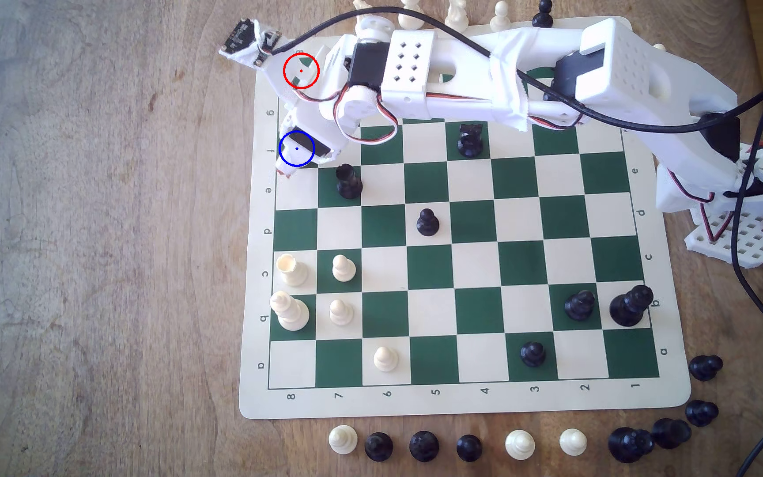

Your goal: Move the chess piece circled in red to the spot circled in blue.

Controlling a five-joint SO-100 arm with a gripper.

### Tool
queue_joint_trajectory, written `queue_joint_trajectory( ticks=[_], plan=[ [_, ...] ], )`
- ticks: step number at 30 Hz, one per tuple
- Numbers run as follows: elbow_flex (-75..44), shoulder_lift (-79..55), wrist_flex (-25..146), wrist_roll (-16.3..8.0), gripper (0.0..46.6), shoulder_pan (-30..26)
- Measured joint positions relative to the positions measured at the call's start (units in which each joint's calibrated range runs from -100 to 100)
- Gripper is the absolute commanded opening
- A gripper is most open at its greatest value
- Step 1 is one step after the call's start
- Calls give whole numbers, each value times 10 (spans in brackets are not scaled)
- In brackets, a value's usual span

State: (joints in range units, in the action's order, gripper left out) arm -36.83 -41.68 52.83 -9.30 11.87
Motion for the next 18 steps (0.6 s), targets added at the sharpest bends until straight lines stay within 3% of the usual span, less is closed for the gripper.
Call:
queue_joint_trajectory(
  ticks=[8, 18],
  plan=[
    [1, 58, 43, -1, 214, 0],
    [-30, 208, 287, -1, 217, -3]
  ],
)
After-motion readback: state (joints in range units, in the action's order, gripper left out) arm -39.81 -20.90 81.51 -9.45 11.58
